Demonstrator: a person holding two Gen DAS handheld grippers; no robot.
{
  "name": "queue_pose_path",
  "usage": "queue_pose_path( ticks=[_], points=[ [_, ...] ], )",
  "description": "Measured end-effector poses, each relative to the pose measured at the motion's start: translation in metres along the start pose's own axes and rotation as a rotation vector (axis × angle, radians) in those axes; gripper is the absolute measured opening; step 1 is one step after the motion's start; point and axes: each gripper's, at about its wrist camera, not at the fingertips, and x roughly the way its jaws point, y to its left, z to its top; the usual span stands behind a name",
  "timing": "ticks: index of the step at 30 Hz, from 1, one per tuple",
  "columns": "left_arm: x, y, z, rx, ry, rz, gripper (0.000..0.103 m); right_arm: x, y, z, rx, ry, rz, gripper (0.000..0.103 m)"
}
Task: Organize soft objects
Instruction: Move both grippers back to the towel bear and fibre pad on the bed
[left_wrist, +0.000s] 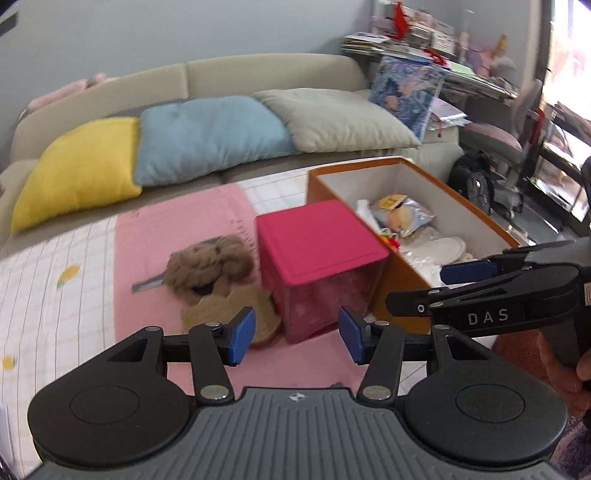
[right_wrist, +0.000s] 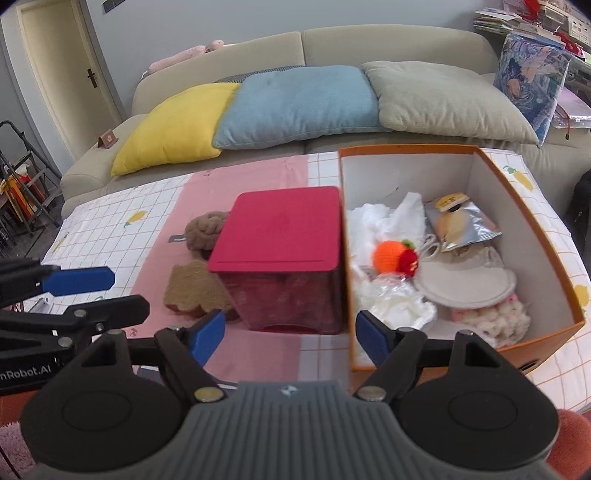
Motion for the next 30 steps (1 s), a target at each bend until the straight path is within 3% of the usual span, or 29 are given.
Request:
queue_pose_path(
  ticks=[10,19,21,26,30],
  points=[
    [0.001,0.048,-0.028,-0.210,0.031,0.035,0.061,0.025,0.051,-0.028,-0.168,0.084,-0.046,0.077],
    [0.004,0.071,-0.034,-0.257,0.028,0.041,0.061,0.032,0.077,-0.024,-0.322,-0.001,-0.004,0.075],
    [0.006,0.076,-0.033,-0.255,0.028,0.048,0.061,0.035,0.087,-0.021,-0.369,-0.018,0.007,0.073],
    [0.009,0.085,-0.031,-0.252,0.038,0.071,0.061,0.047,0.110,-0.011,-0.477,-0.026,0.031,0.053],
    [0.012,0.092,-0.028,-0.234,0.037,0.063,0.060,0.055,0.123,0.001,-0.574,-0.039,0.050,0.047]
  ],
)
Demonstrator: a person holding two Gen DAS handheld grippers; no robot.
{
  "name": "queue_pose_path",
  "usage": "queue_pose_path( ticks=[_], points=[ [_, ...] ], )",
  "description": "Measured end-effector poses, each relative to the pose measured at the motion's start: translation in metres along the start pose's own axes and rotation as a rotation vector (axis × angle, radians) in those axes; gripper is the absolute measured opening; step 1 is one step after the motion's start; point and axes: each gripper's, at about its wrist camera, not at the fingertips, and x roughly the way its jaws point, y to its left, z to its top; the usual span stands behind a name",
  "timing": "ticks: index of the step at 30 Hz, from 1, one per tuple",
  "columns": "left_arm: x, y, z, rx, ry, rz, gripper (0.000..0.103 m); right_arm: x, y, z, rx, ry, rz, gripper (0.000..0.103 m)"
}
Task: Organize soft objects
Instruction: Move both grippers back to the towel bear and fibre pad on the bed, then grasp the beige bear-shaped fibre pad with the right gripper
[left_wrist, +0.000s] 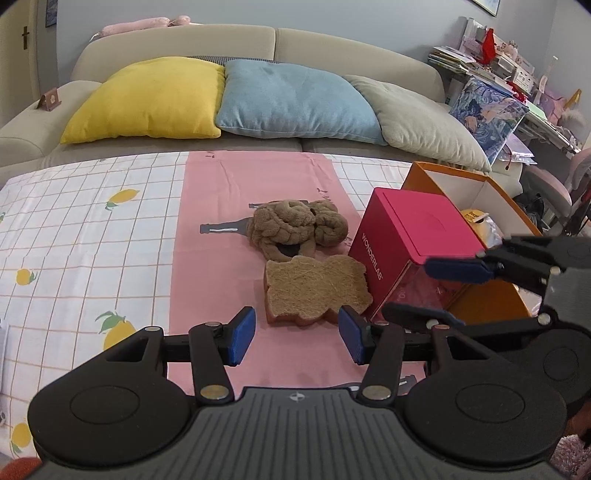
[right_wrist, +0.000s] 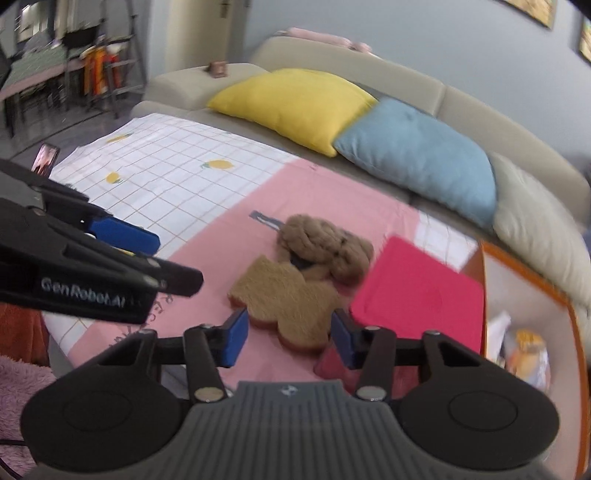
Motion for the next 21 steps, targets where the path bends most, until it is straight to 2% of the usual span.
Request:
queue_pose_path(
  ticks=[4,8,9,11,13,18,21],
  points=[
    [0.006,0.005,0.010,0.021,0.004,-0.016,0.060,0.011,0.002,0.016,-0.134,-0.012,-0.025,0.047],
    [0.016,0.002,0.018,0.123,0.019,-0.022,0.060,0.034,-0.001,0.029,-0.250,0.051,0.026,0.048],
    [0.020,0.001,0.020,0.145,0.029,-0.015,0.060,0.039,-0.001,0.031,-0.282,0.064,0.036,0.051],
    [0.027,0.002,0.022,0.167,0.052,-0.012,0.060,0.051,0.001,0.036,-0.344,0.093,0.051,0.064],
    [0.034,0.006,0.023,0.171,0.071,-0.021,0.060,0.063,0.004,0.039,-0.397,0.117,0.076,0.071],
    [0.049,0.020,0.020,0.155,0.122,-0.030,0.060,0.097,0.015,0.043,-0.556,0.209,0.169,0.075],
    [0.055,0.028,0.019,0.152,0.134,-0.031,0.060,0.118,0.018,0.046,-0.634,0.287,0.198,0.084]
  ],
)
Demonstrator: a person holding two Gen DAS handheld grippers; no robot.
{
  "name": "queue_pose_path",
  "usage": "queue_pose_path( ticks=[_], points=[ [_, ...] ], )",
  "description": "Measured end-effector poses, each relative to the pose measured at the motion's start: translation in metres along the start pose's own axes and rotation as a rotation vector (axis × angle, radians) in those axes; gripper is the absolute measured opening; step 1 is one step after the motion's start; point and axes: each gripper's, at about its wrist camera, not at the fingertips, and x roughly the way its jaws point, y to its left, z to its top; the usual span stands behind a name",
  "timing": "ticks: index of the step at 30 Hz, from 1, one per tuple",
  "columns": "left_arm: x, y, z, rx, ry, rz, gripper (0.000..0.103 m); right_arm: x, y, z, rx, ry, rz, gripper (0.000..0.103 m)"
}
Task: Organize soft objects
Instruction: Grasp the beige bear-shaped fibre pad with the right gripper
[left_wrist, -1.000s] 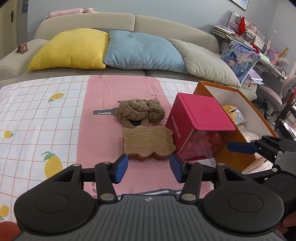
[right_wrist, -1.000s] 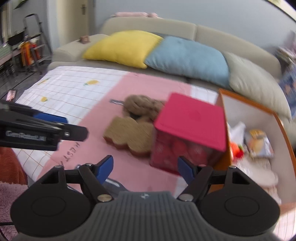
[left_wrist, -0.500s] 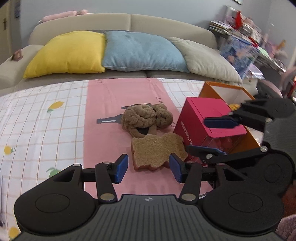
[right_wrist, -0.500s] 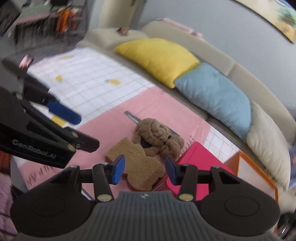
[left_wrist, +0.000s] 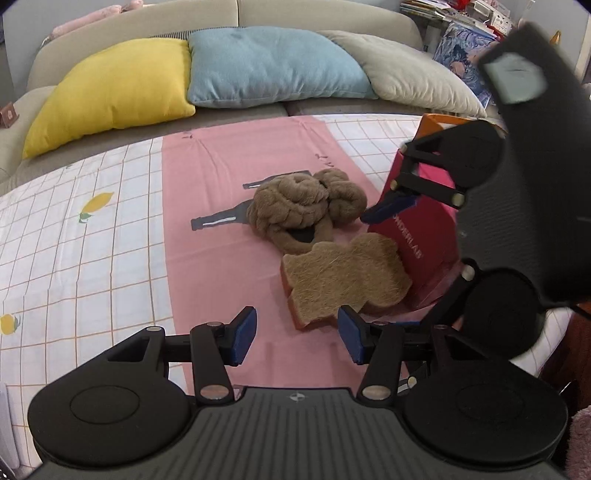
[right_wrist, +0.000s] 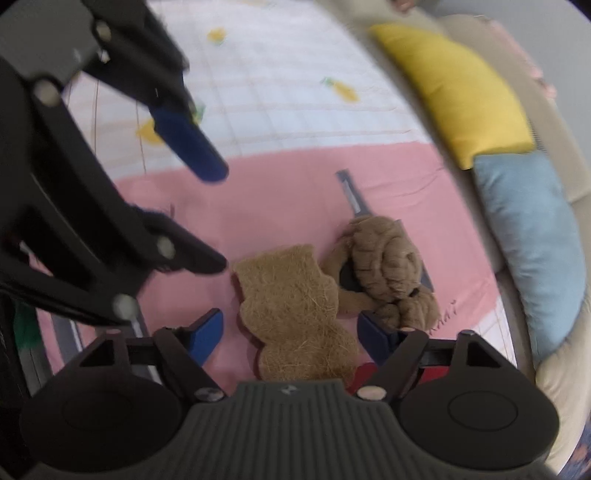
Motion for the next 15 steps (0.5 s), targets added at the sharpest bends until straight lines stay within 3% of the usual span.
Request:
queue_pose_path(
  ticks=[6,15],
  points=[
    [0.003,0.006,0.003,0.009,-0.005,-0.013,0.060,0.033,-0.010,0.016,-0.009,0.155,0.079,0.089],
    [0.005,0.010,0.001,0.000,0.006,-0.010,0.060,0.063,-0.016,0.028,0.086,0.232,0.111,0.088]
  ],
)
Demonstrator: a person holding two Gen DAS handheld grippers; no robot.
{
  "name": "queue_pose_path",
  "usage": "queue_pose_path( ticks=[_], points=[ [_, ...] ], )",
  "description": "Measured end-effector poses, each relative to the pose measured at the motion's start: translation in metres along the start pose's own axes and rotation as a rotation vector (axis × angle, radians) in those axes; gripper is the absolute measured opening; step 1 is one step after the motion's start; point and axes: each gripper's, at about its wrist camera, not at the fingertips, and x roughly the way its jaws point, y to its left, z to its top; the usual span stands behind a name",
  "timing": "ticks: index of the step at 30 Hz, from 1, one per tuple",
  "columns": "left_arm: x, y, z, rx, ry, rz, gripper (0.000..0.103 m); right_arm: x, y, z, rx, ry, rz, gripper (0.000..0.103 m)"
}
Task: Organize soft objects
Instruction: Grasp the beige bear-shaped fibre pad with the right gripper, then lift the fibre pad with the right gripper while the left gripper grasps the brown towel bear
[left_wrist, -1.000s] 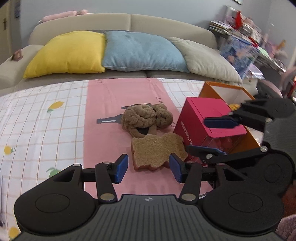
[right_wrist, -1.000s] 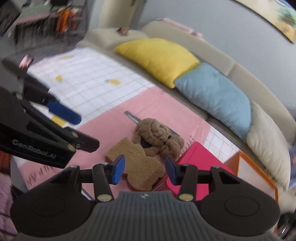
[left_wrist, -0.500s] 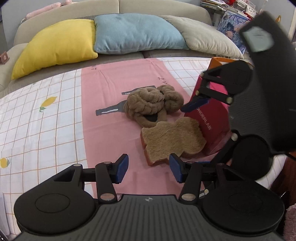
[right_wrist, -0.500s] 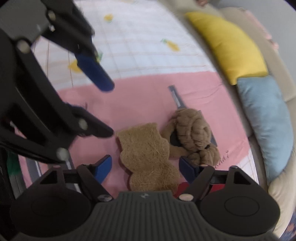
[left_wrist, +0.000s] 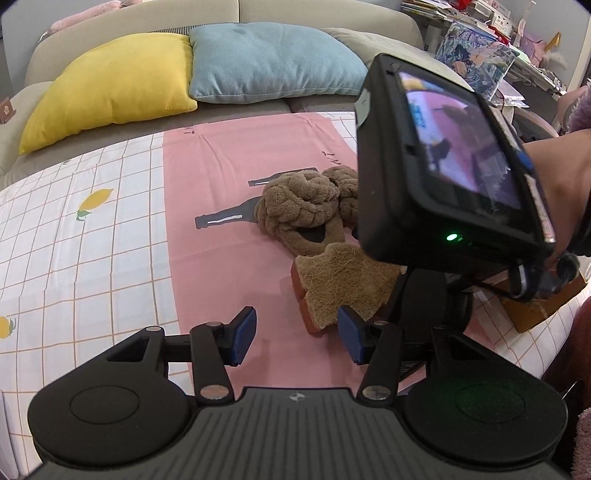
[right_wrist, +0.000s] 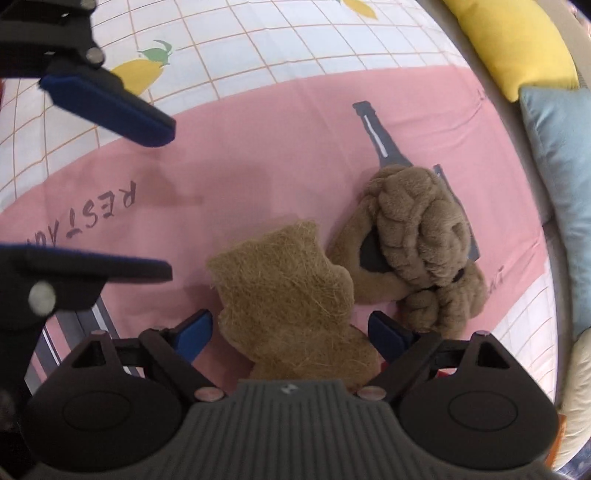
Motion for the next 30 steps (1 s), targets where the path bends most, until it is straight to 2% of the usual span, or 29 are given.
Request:
queue_pose_path(
  ticks=[1,4,9,11,15,18,22,27,30],
  points=[
    [0.000,-0.001,0.000,0.003,0.002,0.001,0.060,0.001,0.001,0.000,-0.005,-0.002,-0.007,0.083],
    [0.001,-0.002,0.001,0.009,0.004,-0.001,0.060,0.002,0.002,-0.001,-0.008,-0.015,-0.012,0.080],
    [0.001,-0.005,0.004,0.023,0.005,0.017,0.060,-0.007,-0.002,-0.006,0.004,-0.052,0.000,0.078],
    [-0.004,-0.005,0.005,0.030,-0.005,0.030,0.061,-0.018,-0.002,-0.011,0.015,-0.083,0.000,0.078],
    [-0.019,-0.002,0.009,0.018,-0.054,0.039,0.068,-0.048,-0.007,-0.024,0.054,-0.177,-0.008,0.078],
    [-0.025,0.001,0.016,0.020,-0.088,0.053,0.069,-0.072,-0.018,-0.035,0.129,-0.267,-0.004,0.078],
    [-0.024,0.003,0.032,0.041,-0.119,0.067,0.070,-0.097,-0.039,-0.043,0.216,-0.376,-0.072,0.078],
    [-0.009,-0.004,0.055,0.147,-0.125,0.072,0.074,-0.122,-0.077,-0.050,0.372,-0.474,-0.156,0.078],
    [0.008,-0.009,0.068,0.228,-0.122,0.057,0.080,-0.132,-0.098,-0.056,0.479,-0.503,-0.165,0.078]
  ],
)
